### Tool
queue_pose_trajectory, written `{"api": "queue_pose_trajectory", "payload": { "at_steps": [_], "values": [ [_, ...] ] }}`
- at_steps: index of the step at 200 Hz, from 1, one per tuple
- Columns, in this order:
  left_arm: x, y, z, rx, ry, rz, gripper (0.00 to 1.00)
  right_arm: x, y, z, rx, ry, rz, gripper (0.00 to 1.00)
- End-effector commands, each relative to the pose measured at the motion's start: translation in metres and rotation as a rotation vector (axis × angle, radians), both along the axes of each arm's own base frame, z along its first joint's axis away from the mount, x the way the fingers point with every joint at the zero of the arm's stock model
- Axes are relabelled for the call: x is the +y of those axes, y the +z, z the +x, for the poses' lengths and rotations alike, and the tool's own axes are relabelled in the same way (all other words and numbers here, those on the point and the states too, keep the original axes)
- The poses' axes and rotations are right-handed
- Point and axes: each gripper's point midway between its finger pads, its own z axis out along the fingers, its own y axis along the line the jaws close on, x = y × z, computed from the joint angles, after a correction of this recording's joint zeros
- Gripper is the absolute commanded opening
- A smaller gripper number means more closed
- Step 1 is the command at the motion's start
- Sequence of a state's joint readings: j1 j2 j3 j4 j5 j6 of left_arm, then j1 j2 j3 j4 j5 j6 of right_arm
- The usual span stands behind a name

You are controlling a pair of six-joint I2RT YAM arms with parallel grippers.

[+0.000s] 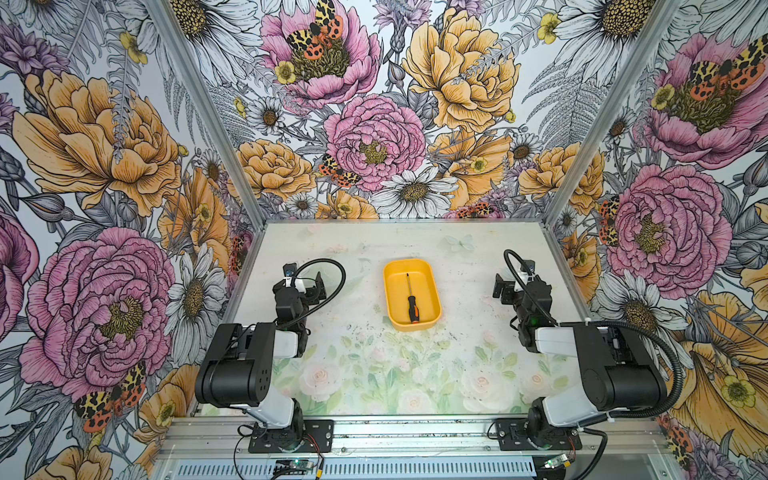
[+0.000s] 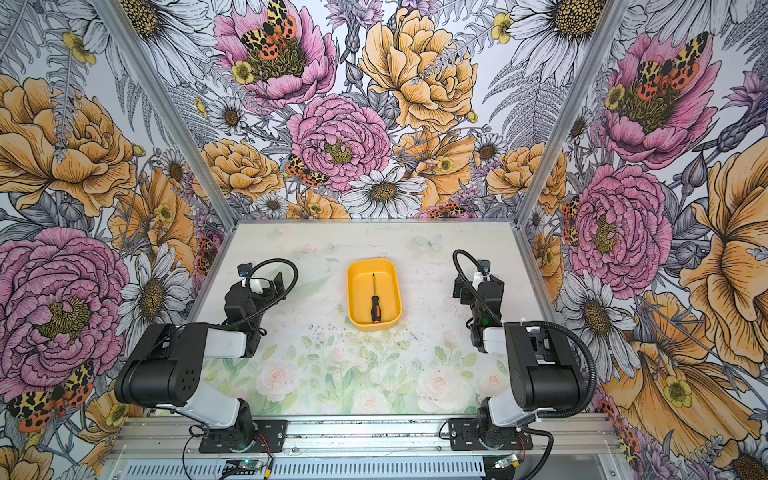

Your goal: Put the screwdriver in the bin

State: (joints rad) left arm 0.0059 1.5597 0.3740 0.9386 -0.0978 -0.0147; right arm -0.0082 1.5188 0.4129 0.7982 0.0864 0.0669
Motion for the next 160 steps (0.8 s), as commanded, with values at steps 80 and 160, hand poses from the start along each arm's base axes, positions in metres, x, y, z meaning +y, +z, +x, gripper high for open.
{"api": "queue_pose_trajectory", "payload": {
  "at_steps": [80,160],
  "values": [
    [0.0011,0.0053,0.0001,-0.014,0.01,0.025,0.99,-0.0046,0.0006,0.0006,-0.014,-0.021,0.006,0.99],
    [0.0012,0.006,0.0002,-0.016,0.011,0.028,0.99,-0.0045,0.0006,0.0005,-0.014,-0.02,0.006,0.99]
  ]
}}
